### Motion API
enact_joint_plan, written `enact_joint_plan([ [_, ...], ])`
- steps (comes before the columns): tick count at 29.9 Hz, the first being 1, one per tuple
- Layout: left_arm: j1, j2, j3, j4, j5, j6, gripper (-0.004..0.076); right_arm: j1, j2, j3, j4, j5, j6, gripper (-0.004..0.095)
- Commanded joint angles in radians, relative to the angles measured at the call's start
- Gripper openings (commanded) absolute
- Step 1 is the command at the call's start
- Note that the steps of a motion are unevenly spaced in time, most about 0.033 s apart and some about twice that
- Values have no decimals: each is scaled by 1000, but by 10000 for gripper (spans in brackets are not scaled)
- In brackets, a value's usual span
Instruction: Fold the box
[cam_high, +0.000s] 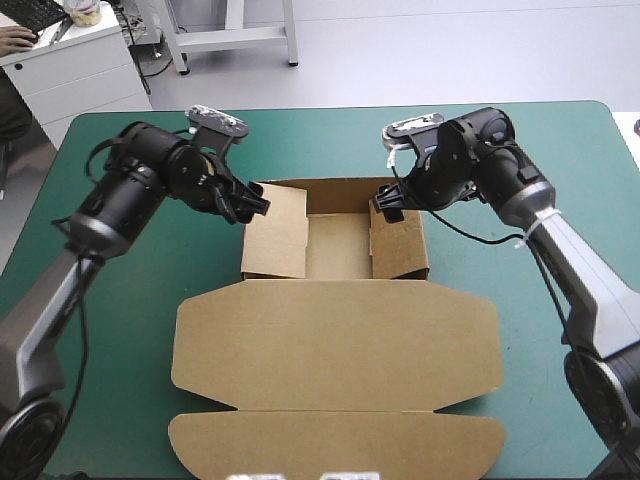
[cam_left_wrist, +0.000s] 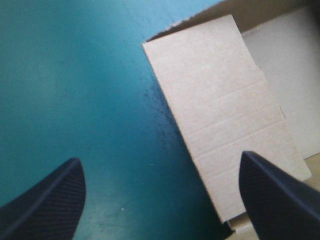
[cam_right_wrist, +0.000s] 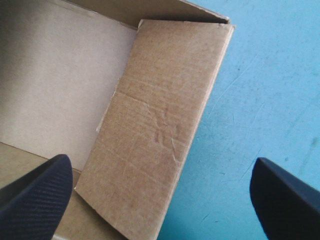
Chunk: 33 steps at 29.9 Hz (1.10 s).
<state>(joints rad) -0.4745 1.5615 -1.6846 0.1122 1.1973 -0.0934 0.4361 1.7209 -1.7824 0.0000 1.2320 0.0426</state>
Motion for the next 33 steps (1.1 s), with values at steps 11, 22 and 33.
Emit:
enact_joint_plan([
  [11, -5, -398, 41, 185, 86, 85, 17, -3, -150, -25, -17, -26, -16, 886],
  [22, -5, -656, 502, 145, 67, 28, -10, -3, -139, -14, -14, -53, 12, 886],
  [33, -5, -854, 962, -16, -129, -26, -10, -3, 9, -14, -20, -63, 97, 886],
])
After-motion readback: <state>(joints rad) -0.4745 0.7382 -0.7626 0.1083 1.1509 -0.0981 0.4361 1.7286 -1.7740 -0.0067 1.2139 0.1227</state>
